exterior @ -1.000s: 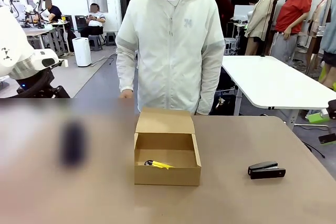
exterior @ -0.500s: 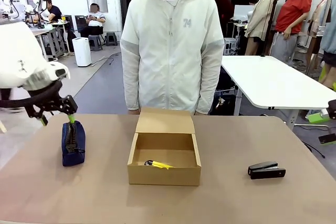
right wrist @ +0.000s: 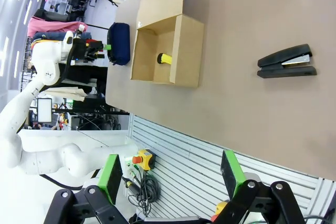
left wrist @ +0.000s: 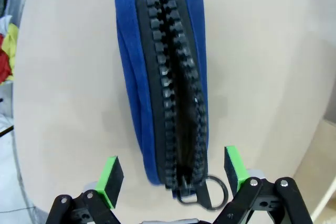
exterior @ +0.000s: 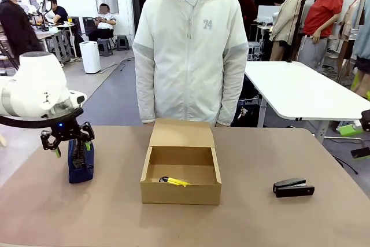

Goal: Pack the items into the box.
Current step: Pick up the item indicated by the person and place it inside the Mailer Box.

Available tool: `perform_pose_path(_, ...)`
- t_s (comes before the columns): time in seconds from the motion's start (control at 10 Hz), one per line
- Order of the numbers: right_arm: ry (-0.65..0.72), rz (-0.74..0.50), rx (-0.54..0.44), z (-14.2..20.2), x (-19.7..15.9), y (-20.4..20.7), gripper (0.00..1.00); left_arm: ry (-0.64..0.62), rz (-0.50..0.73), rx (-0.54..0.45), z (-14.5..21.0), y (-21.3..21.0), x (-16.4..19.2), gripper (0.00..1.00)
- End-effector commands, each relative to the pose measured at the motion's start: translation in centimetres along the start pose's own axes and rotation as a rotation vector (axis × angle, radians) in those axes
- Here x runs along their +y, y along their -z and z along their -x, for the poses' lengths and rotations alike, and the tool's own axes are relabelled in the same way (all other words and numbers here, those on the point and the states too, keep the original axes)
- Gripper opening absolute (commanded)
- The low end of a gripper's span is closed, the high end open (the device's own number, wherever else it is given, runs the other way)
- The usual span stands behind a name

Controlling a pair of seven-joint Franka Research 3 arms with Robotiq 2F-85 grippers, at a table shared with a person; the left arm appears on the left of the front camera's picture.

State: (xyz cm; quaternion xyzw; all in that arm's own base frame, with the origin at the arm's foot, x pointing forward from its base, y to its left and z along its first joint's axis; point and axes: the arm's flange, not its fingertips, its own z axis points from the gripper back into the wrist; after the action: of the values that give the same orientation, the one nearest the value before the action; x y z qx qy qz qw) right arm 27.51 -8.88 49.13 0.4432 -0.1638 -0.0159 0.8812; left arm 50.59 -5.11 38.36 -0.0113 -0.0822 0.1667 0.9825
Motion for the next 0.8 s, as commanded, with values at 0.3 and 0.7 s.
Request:
perform_pose_path(0.3,-0.019,0.005,0.004,0.2,-0.2,-0.1,1.00,-0.015,-0.028,-0.002,0.3,3.3,-0.3,1.00)
perform_pose_path(0.7,-0.019,0.005,0.004,0.2,-0.2,-0.1,1.00,-0.013,-0.035,-0.034,0.4,3.1,-0.2,0.00)
